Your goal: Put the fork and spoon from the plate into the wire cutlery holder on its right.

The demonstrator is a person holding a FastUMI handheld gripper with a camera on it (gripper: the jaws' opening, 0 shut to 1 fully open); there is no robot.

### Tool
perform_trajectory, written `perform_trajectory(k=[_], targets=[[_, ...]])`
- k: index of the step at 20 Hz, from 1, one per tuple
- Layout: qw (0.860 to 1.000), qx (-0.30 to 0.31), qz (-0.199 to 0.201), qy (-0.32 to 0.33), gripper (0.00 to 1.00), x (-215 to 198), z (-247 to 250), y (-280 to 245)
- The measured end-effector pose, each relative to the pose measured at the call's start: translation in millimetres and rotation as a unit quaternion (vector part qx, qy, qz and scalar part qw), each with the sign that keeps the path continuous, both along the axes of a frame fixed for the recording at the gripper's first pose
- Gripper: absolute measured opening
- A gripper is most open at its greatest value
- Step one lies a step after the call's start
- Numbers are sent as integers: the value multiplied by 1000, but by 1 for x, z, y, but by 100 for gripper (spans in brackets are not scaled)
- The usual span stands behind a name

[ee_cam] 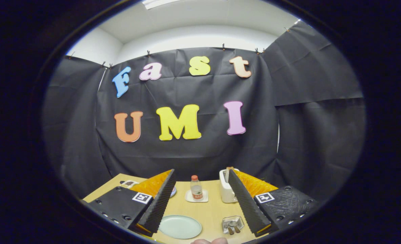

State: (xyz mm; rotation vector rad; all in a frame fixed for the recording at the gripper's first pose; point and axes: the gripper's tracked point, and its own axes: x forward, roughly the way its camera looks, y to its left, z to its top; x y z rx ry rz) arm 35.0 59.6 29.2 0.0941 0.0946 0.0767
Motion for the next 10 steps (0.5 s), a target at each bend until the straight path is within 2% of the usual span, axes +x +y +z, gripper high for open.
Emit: perform_trajectory(k=[10], targets=[[1000, -7, 15, -6, 94, -5, 5, 15]])
